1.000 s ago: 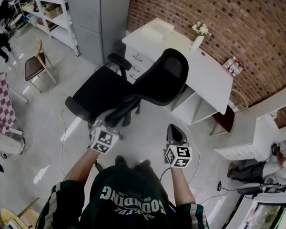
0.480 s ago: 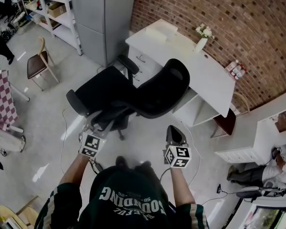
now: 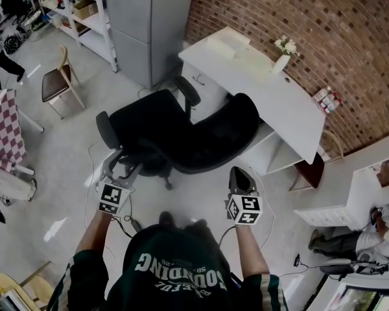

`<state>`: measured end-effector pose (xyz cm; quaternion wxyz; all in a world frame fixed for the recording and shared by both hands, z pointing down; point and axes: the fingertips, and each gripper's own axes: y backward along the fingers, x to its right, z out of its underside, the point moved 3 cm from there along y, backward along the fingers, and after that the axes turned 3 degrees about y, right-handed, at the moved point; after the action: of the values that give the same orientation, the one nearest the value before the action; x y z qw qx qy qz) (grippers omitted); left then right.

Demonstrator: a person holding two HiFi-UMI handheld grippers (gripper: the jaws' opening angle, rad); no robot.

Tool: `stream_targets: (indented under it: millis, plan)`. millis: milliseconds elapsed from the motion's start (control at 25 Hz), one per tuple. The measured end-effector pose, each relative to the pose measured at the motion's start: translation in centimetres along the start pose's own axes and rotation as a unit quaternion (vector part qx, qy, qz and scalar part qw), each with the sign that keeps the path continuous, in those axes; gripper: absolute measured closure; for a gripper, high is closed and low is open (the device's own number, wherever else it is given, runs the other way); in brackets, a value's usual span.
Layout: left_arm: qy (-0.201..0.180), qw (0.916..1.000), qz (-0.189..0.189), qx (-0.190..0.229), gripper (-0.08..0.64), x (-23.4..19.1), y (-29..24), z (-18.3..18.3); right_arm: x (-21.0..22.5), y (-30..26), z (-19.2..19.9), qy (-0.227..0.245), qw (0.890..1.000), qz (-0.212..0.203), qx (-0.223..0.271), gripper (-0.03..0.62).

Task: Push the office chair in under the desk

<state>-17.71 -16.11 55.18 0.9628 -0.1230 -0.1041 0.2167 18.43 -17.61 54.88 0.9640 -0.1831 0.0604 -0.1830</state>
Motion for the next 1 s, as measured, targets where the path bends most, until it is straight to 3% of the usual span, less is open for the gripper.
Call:
stream_targets:
  millis: [200, 520, 880, 1000]
  plan:
    - [0.01, 0.9997, -0.02, -0.004, 0.265, -2.3, 1.2, 0.8, 0.4, -1.2, -1.5, 0.051, 0.998, -0.019, 0.016, 0.589]
    - [0.027, 0.9983, -0.048, -0.018, 0.247, -5.8, 2.4, 1.7, 2.5, -5.1, -3.7, 0.11, 0.992, -0.057, 0.015, 0.391]
    - [0.07, 0.9902, -0.093, -0.077, 0.25, -8.5, 2.1, 4.1, 4.0, -10.9, -4.8, 0.239, 0.963, -0.125, -0.008, 0.246]
    - [0.052, 0.9912, -0.097, -0.074, 0.261, -8.5, 1.5, 3.5, 4.2, -13.0, -5.1, 0.287, 0.947, -0.143, -0.014, 0.205]
